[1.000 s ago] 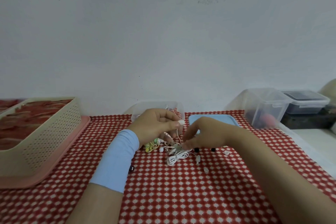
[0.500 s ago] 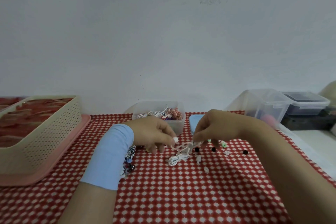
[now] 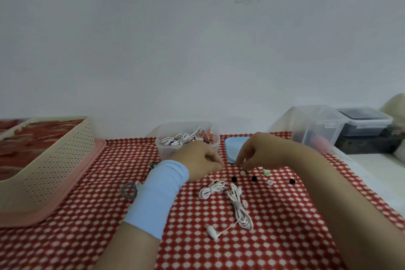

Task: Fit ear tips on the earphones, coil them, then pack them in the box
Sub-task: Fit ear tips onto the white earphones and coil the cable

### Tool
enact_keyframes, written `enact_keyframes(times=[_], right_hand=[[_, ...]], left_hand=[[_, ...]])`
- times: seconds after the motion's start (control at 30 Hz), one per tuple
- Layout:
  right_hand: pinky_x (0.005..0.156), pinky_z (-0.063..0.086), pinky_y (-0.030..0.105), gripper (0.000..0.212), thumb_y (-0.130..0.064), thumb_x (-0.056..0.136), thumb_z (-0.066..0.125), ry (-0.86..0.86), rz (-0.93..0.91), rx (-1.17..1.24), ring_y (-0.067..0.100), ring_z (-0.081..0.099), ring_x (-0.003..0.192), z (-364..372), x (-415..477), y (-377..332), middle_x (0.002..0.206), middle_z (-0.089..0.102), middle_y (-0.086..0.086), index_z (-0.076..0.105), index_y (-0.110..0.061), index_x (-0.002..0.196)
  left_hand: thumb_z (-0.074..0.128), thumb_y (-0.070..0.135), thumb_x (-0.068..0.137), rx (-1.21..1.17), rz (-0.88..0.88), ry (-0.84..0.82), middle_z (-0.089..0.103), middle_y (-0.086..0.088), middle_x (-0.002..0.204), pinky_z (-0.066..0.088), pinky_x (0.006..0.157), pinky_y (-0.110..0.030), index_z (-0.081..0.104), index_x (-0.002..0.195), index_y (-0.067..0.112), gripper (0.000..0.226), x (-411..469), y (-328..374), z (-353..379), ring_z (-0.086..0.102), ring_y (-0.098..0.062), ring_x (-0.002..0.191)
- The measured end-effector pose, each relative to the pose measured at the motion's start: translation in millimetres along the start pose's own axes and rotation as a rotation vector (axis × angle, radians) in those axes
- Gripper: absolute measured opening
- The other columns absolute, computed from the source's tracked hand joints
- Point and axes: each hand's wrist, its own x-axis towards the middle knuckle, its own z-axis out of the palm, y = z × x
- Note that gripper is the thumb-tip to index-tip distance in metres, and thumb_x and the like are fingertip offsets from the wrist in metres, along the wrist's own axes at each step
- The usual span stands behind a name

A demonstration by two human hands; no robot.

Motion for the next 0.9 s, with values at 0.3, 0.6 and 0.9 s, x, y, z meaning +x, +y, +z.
enact_keyframes(times=[0.3, 0.6, 0.9], right_hand=[[0.072, 0.046, 0.014, 0.016, -0.025, 0.084, 0.081, -0.027, 0.004, -0.090, 0.000, 0.066, 0.082, 18, 15, 4, 0.086, 0.073, -0.021, 0.082, -0.033, 0.097], [0.056, 0.052, 0.013, 0.015, -0.017, 0.088, 0.077, 0.130, -0.036, 0.126, 0.008, 0.070, 0.070, 10, 12, 1, 0.094, 0.076, -0.008, 0.079, -0.025, 0.101], [0.051, 0.044, 0.031, 0.006, -0.017, 0.090, 0.075, 0.162, -0.083, 0.462, 0.014, 0.059, 0.051, 7, 4, -6, 0.075, 0.076, -0.001, 0.081, -0.017, 0.087]], left_hand=[[0.066, 0.048, 0.086, 0.094, 0.020, -0.176, 0.074, 0.016, 0.096, 0.054, 0.092, -0.035, 0.079, 0.095, 0.033, 0.022, 6, 7, 28, 0.065, -0.006, 0.090], [0.074, 0.038, 0.082, 0.045, 0.068, -0.187, 0.073, 0.015, 0.098, 0.053, 0.093, -0.030, 0.079, 0.096, 0.029, 0.017, 1, 18, 28, 0.064, -0.003, 0.092], [0.067, 0.019, 0.091, -0.273, 0.057, -0.093, 0.076, 0.008, 0.089, 0.056, 0.086, -0.025, 0.076, 0.093, 0.023, 0.010, 3, -7, 14, 0.070, -0.014, 0.090]])
